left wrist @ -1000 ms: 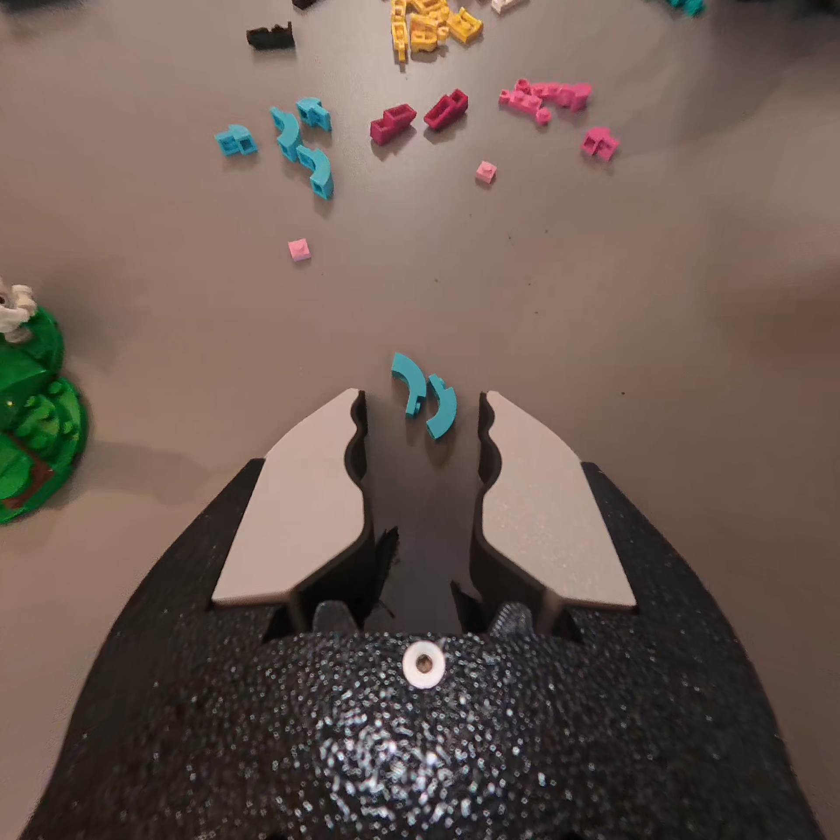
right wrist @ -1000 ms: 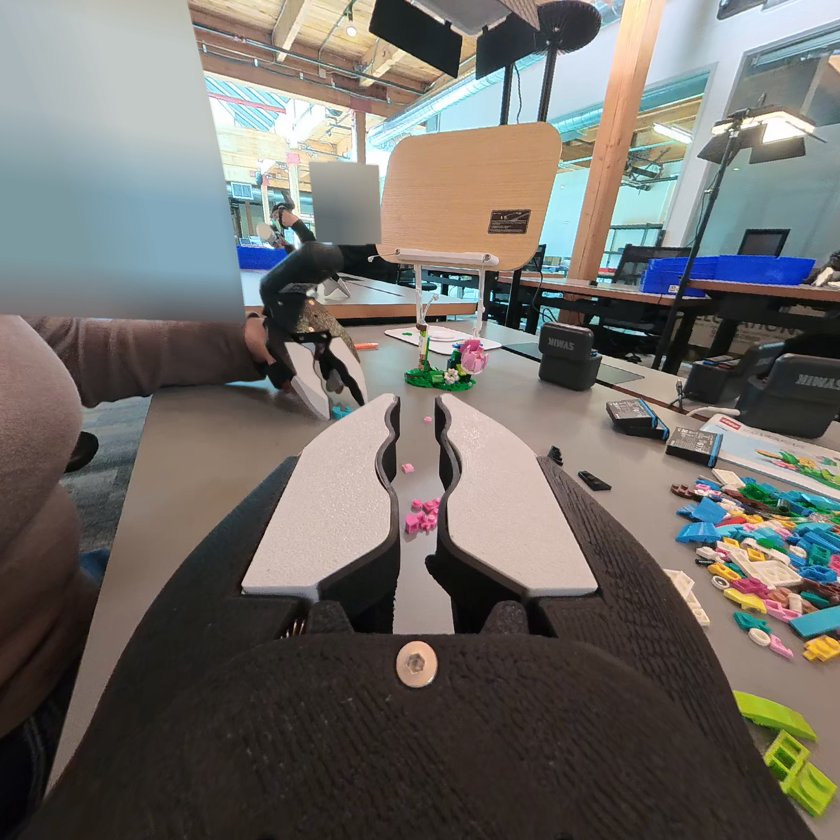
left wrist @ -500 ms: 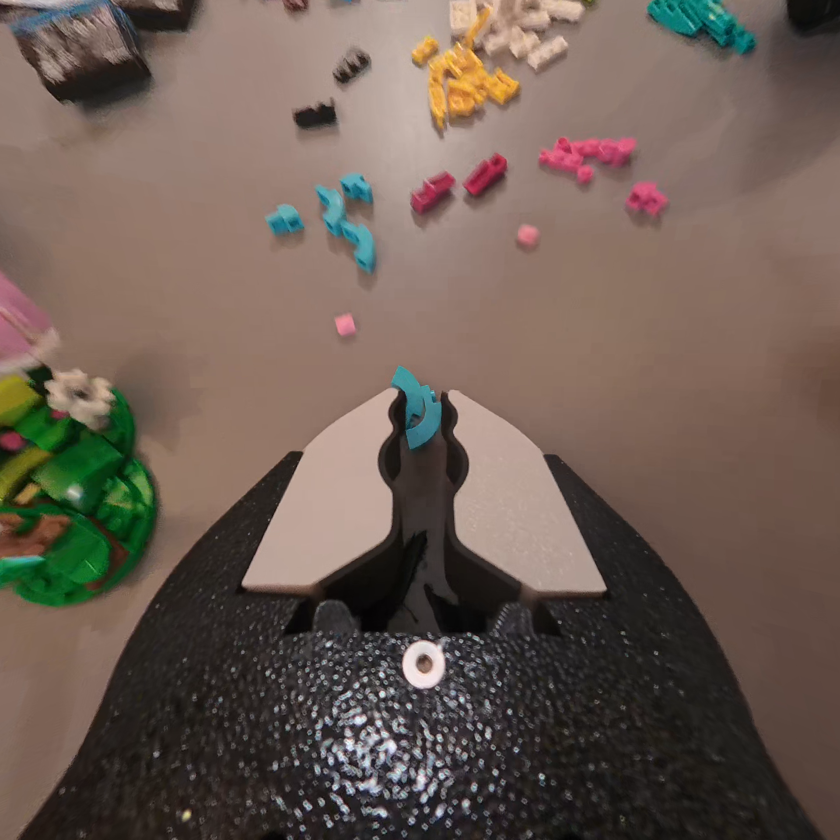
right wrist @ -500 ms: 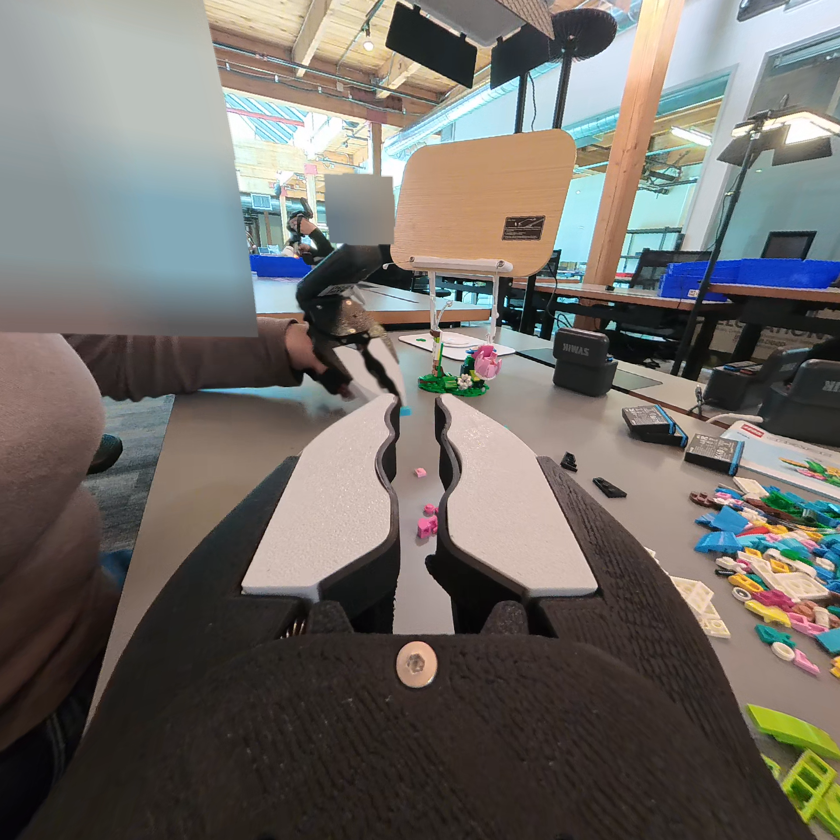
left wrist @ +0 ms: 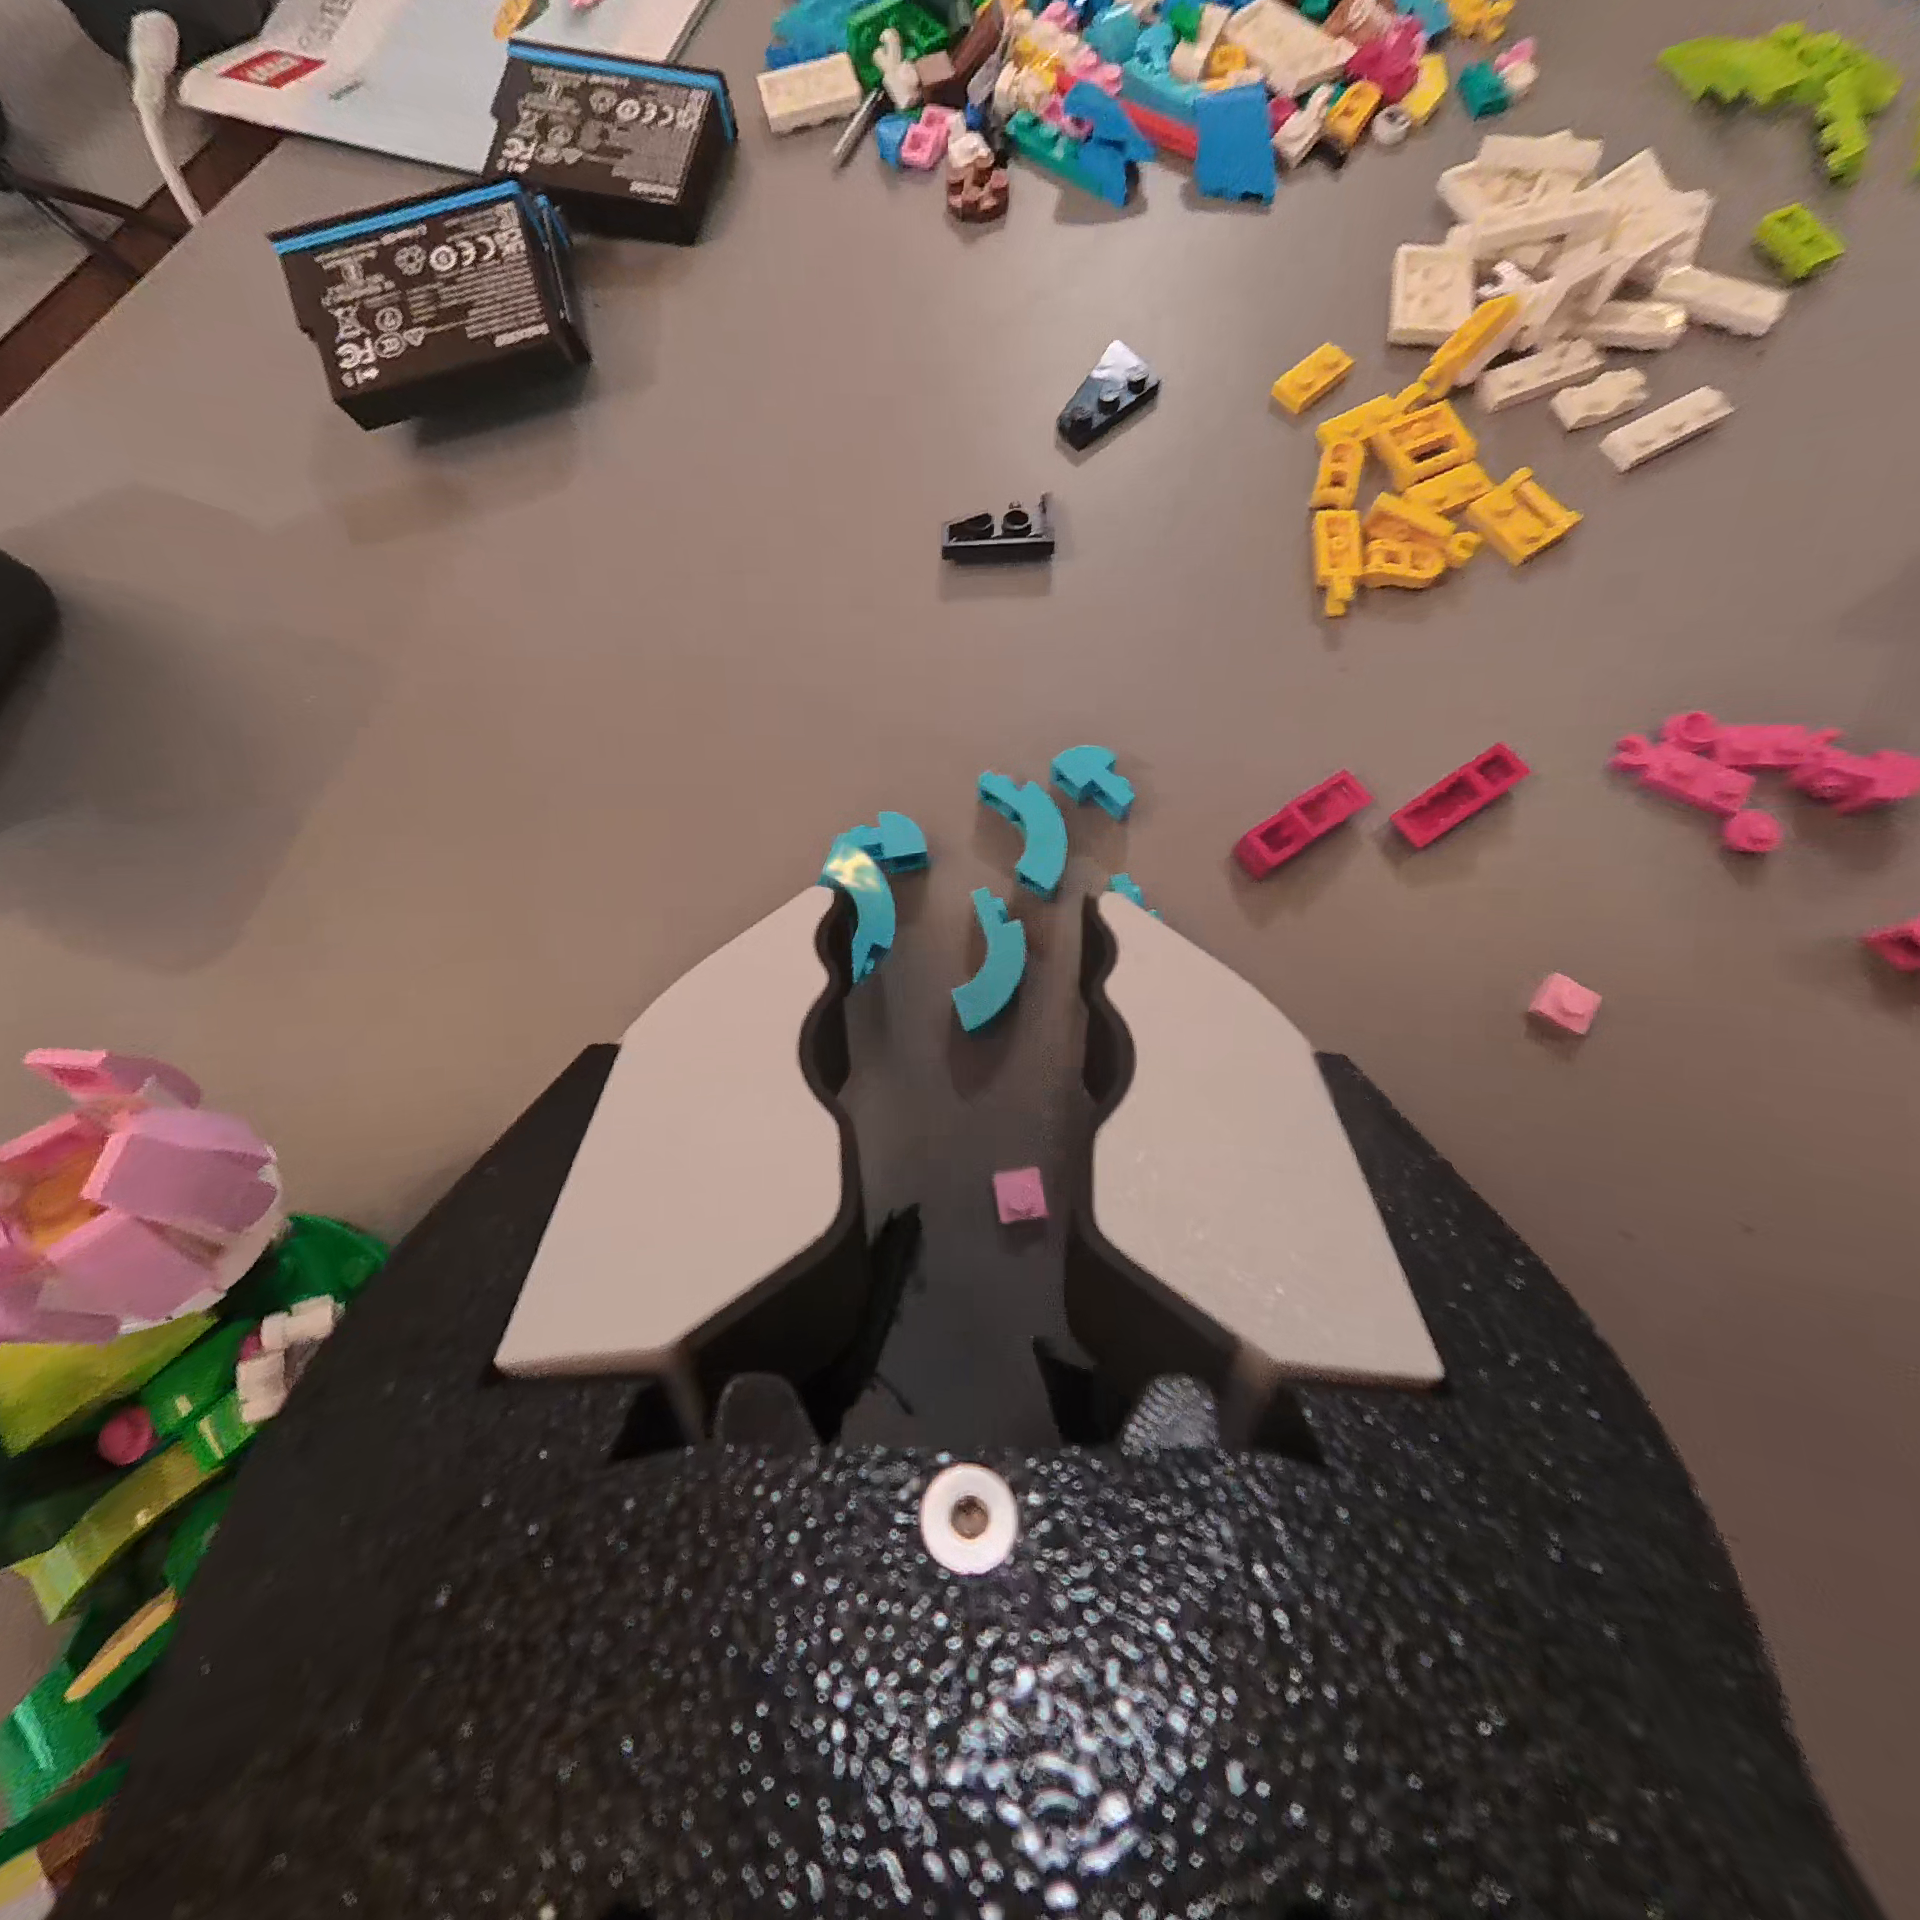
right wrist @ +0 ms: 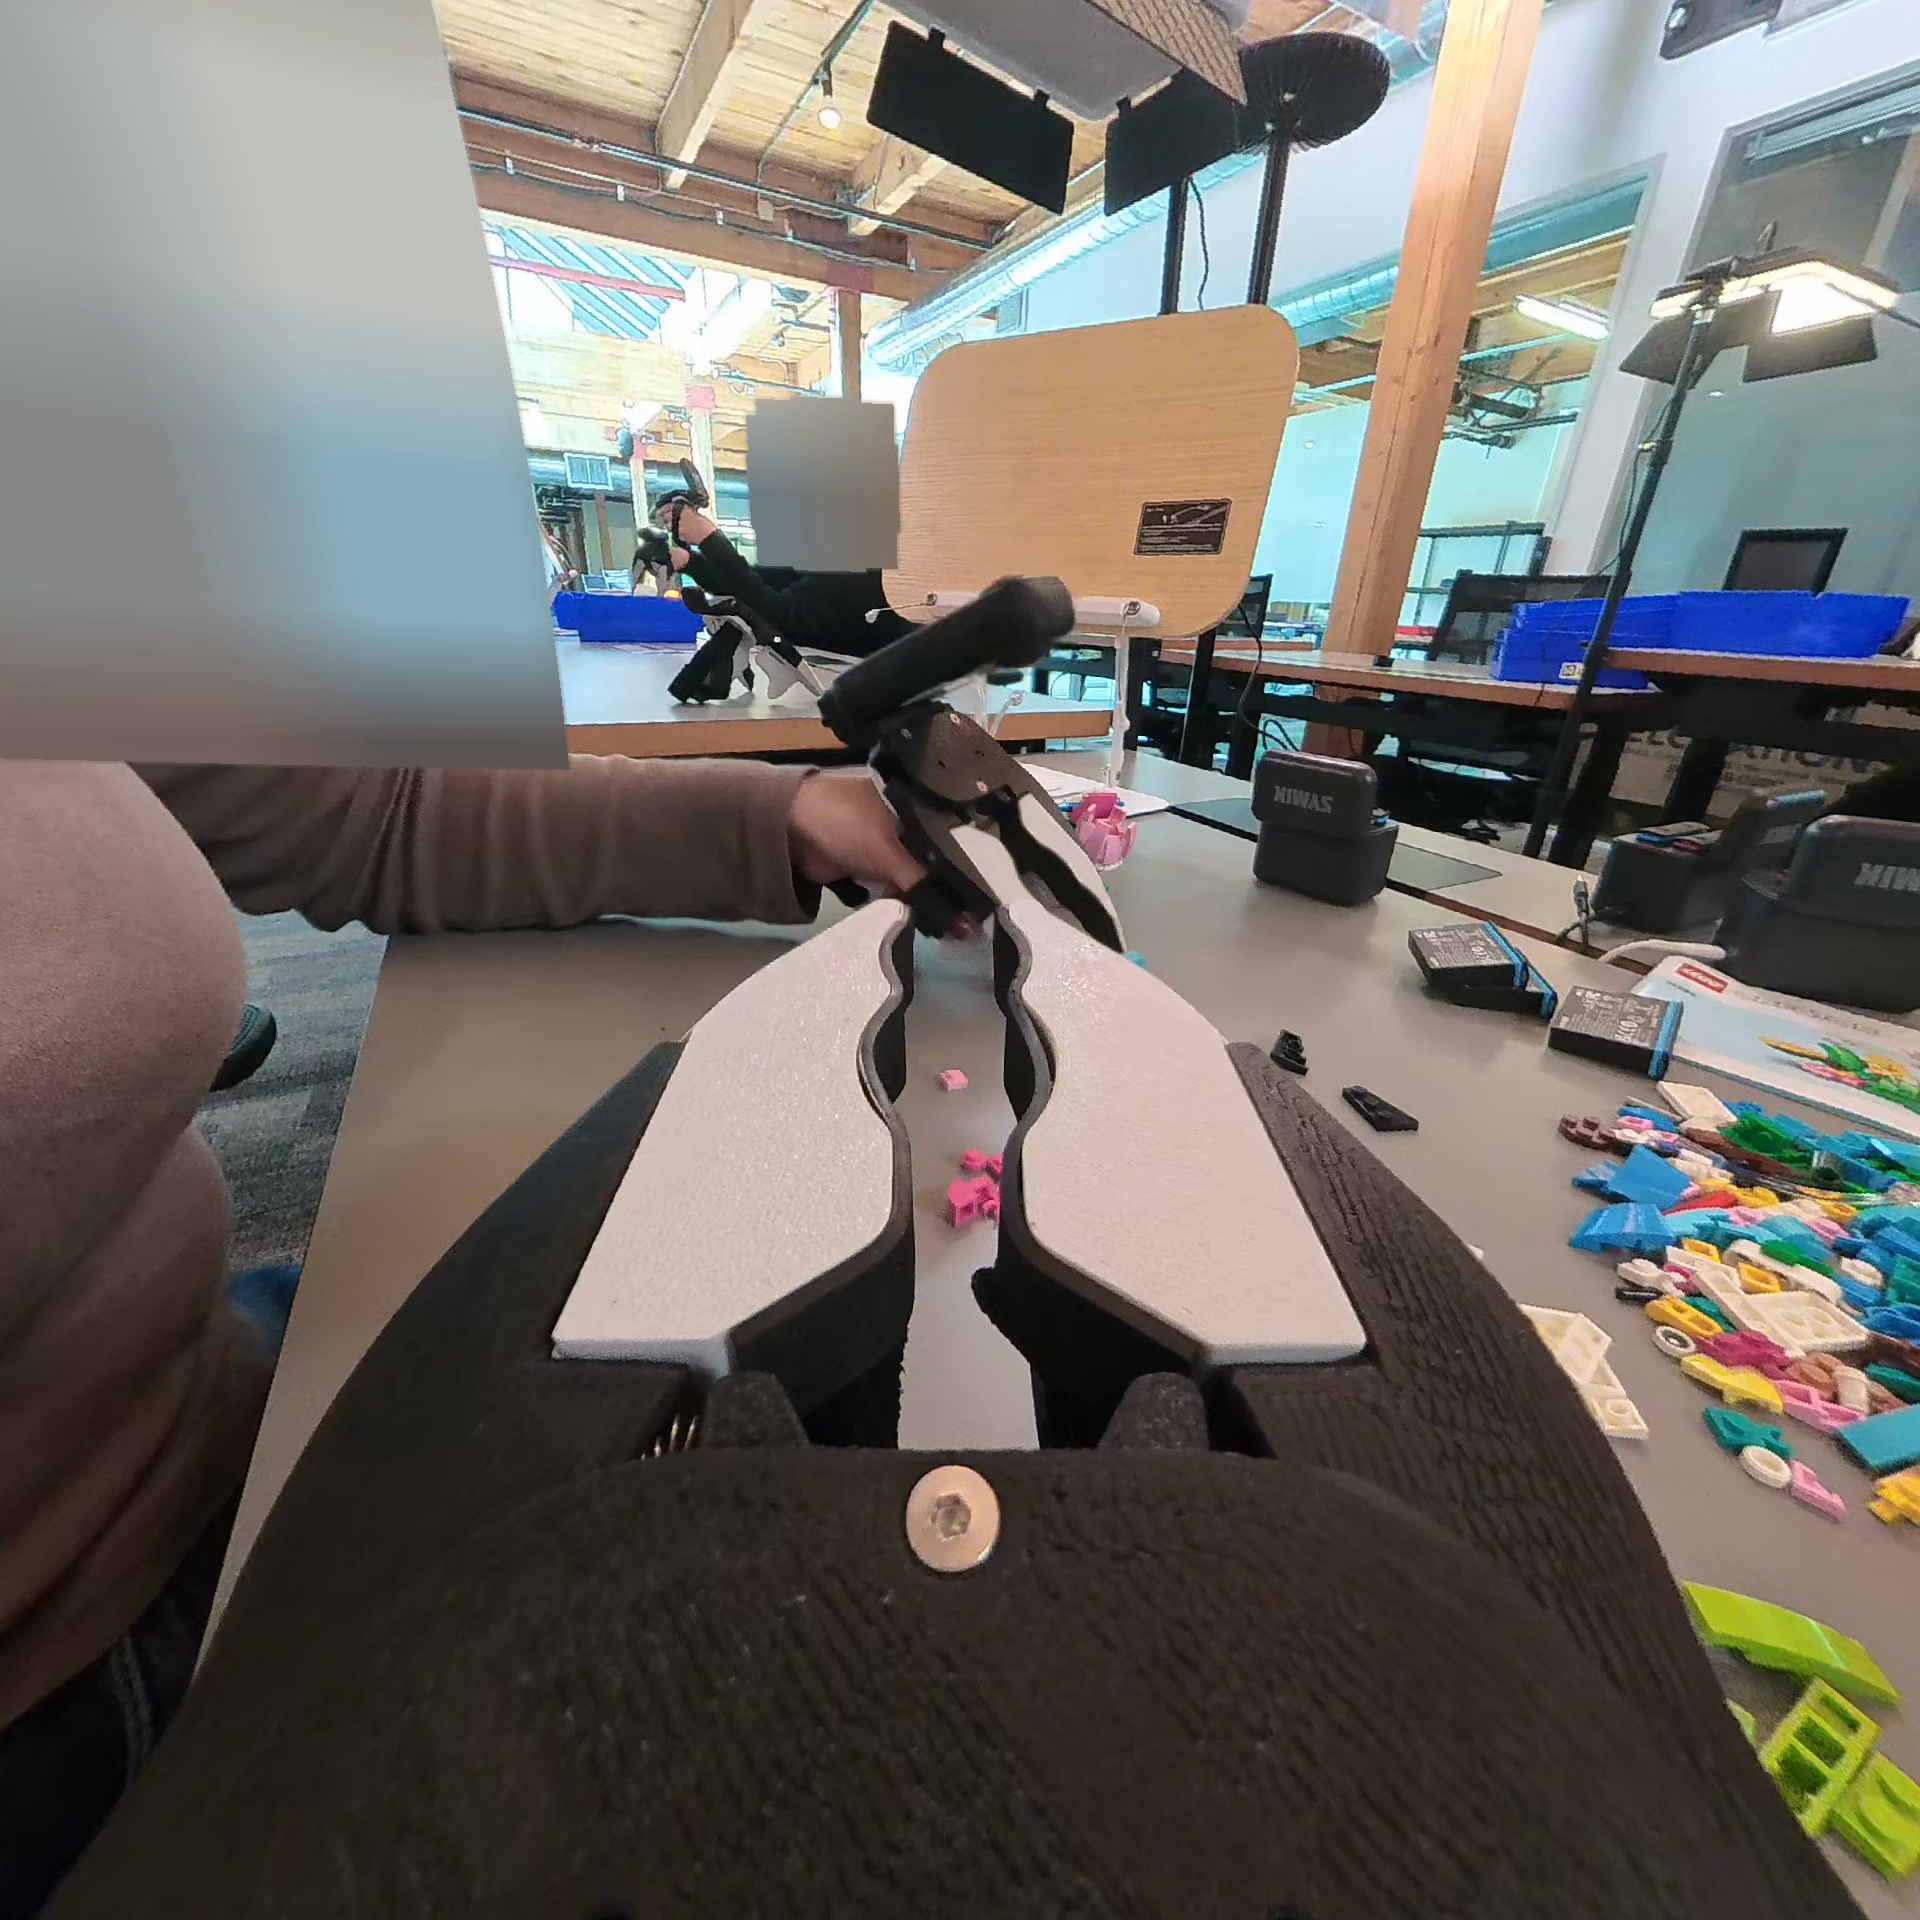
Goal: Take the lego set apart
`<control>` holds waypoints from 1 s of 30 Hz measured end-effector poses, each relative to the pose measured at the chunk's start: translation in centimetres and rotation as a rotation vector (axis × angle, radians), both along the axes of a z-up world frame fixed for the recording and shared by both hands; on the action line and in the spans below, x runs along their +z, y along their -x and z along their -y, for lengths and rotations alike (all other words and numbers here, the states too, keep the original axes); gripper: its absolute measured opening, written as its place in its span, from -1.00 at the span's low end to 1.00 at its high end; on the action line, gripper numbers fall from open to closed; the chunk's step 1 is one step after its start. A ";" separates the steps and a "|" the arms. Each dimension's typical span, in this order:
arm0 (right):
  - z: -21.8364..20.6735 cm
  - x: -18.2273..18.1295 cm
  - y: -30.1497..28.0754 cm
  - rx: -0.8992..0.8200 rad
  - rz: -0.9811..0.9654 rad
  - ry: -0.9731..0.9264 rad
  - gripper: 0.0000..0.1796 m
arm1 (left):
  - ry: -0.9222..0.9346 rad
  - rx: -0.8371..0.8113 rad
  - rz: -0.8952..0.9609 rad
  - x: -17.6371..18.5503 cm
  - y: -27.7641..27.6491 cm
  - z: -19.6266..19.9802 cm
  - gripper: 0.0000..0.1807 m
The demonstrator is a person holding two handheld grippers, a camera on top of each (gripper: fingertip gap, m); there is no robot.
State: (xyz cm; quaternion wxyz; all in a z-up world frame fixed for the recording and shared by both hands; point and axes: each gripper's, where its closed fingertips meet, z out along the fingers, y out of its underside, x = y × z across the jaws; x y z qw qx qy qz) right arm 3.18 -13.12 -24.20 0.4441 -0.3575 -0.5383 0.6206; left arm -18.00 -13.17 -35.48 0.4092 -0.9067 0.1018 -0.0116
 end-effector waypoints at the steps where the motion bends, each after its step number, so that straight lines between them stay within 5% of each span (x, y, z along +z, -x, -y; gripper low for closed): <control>1: 0.1 0.0 0.0 0.004 0.002 0.000 -0.86 | -0.008 -0.012 0.020 0.4 -0.3 0.3 -0.51; 18: 0.4 -0.5 0.3 0.019 0.032 -0.011 -0.86 | 0.052 -0.019 0.005 -0.7 -0.1 5.0 -0.66; 23: 0.5 -0.6 0.2 0.016 0.033 -0.015 -0.86 | 0.054 -0.018 0.013 -0.8 -0.1 4.6 -0.93; 30: 0.5 -0.6 0.2 0.019 0.033 -0.015 -0.86 | -0.078 -0.352 -0.061 0.5 -7.3 4.9 -0.93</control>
